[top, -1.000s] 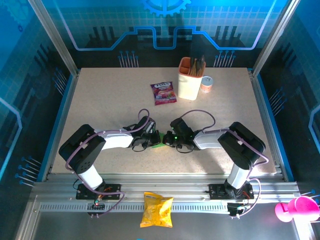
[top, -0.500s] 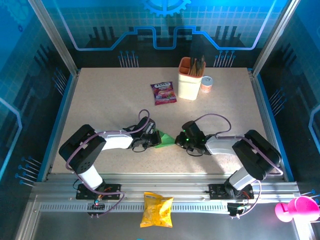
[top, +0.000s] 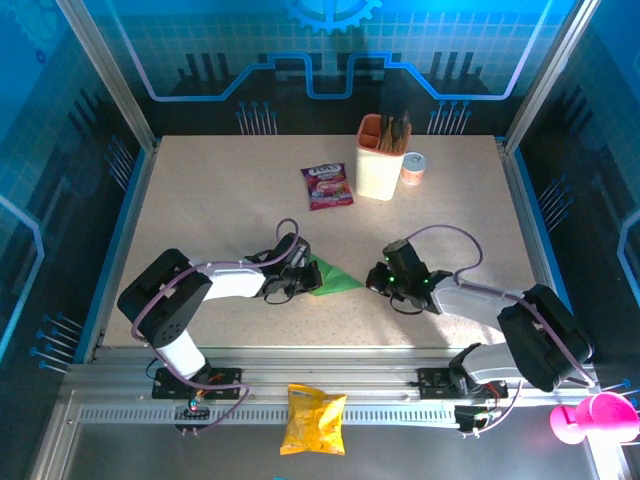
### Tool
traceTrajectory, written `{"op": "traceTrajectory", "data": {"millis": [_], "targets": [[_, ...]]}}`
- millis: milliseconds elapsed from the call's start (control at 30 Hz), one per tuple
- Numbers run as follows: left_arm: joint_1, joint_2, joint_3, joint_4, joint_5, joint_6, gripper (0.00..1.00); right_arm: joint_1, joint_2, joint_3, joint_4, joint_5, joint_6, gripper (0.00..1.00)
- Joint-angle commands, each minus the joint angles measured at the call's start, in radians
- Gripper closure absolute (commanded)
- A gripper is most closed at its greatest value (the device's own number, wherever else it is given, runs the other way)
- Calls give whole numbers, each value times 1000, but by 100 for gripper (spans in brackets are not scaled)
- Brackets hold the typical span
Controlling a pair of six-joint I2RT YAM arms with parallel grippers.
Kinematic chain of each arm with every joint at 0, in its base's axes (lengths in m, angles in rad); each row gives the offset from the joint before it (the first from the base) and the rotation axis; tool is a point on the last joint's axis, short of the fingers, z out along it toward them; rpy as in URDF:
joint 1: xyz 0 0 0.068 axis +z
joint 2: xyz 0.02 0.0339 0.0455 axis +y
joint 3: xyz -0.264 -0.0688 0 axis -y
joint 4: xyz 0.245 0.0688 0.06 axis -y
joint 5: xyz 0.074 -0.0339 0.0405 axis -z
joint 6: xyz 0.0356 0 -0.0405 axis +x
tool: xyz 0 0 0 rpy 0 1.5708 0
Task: Fold a paper plane with a square sheet of paper (pick it up from the middle)
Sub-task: Third fold the triangle at the center of the table.
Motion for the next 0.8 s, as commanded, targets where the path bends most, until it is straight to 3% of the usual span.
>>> {"op": "traceTrajectory", "data": {"millis": [0,367,767], "targets": [[13,23,-28,-97,-32,27,100,40,47,76,-12,-37,-44,100],[16,-12,-2,-128,-18,58,100,62,259,74,106,-22,14,100],[-18,-80,117,-162,81,70,100,48,265,-13,143,-14,42,100]]}}
